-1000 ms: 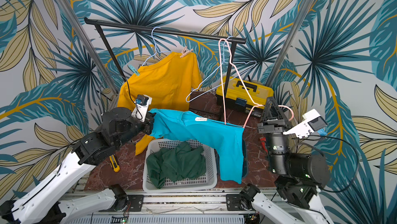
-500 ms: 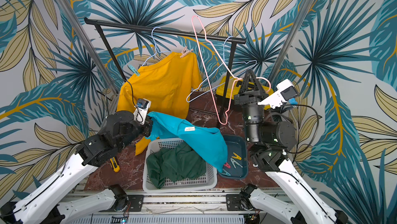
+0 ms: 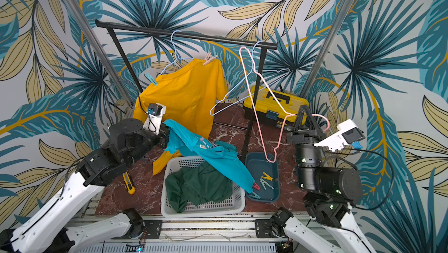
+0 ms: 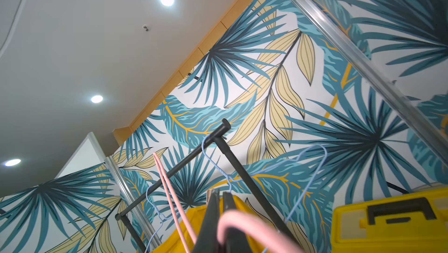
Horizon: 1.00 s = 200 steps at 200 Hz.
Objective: Remove the clothespins securing t-shirts to the hanger
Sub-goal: Place the T-shirt in the basket.
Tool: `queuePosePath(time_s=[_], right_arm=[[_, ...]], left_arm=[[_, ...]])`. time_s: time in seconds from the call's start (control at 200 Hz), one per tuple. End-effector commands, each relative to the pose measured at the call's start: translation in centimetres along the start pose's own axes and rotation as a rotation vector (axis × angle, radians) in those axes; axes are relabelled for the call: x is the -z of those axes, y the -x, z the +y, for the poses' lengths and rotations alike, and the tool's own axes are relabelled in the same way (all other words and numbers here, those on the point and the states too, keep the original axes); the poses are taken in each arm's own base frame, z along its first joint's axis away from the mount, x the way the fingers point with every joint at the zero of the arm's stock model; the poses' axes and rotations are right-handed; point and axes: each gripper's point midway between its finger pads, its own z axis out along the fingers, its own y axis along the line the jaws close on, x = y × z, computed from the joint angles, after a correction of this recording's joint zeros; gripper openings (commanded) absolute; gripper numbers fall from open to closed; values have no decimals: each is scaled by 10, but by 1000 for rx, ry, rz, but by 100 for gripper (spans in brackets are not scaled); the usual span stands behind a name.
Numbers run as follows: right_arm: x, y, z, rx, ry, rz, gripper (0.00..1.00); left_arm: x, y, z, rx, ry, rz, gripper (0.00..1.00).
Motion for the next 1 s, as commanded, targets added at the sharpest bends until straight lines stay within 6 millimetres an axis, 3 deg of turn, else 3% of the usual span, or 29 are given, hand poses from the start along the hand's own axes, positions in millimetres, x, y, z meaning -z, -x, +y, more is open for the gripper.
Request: queuePosePath(time_s=[0.0, 0.27, 0.436, 0.621, 0.861, 0.996], right_arm=[[15, -26, -34, 37, -105, 78, 0], [35, -38, -54, 60, -147, 165, 0], [40, -46, -62, 70, -158, 180, 0], [43, -51, -69, 72, -184, 189, 0], [45, -60, -74, 71, -198, 212, 0], [46, -61, -77, 70, -206, 210, 0]], left_arm=[[9, 48, -1, 22, -23, -108, 0], [29, 146, -10, 84, -103, -308, 0], [52, 188, -24, 160, -228, -428, 0], [85, 211, -49, 169, -436, -512, 0], [132, 230, -41, 226, -492, -610, 0], [147, 230, -40, 238, -518, -622, 0]])
